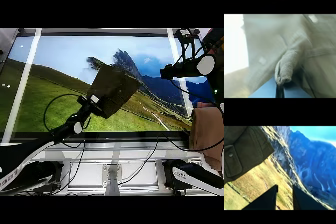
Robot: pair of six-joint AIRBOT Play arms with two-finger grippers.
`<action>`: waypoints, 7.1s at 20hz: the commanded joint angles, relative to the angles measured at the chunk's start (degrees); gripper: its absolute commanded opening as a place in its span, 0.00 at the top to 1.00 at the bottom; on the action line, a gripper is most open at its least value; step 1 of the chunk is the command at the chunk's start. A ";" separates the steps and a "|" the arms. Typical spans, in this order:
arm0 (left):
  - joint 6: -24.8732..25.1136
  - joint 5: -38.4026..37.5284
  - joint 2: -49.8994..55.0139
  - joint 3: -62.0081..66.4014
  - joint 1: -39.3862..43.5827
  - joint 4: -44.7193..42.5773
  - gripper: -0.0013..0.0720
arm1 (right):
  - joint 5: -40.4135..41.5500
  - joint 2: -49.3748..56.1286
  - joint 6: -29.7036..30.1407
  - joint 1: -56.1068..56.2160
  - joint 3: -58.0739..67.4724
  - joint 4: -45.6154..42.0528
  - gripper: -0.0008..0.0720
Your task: Fold the clothes and pants, and hang the long-sleeved shirts on hangers.
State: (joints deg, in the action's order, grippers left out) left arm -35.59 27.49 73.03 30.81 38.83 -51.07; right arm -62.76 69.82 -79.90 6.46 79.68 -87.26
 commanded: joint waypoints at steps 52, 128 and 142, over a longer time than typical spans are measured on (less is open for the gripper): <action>-21.62 -62.55 -0.74 15.02 -56.78 -46.97 0.95 | 13.38 41.33 -7.78 11.17 8.04 44.59 0.23; -21.57 -96.32 0.57 14.99 -47.76 3.93 0.03 | -9.29 17.14 10.38 -9.20 -18.99 29.62 0.14; -19.43 -87.43 13.07 13.60 -38.62 7.56 0.05 | -0.44 21.73 13.16 -8.81 -27.04 40.15 0.24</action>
State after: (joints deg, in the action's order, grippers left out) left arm -55.42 -65.87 84.77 44.51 -1.39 -44.12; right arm -66.96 91.11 -68.49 -2.61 55.16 -51.51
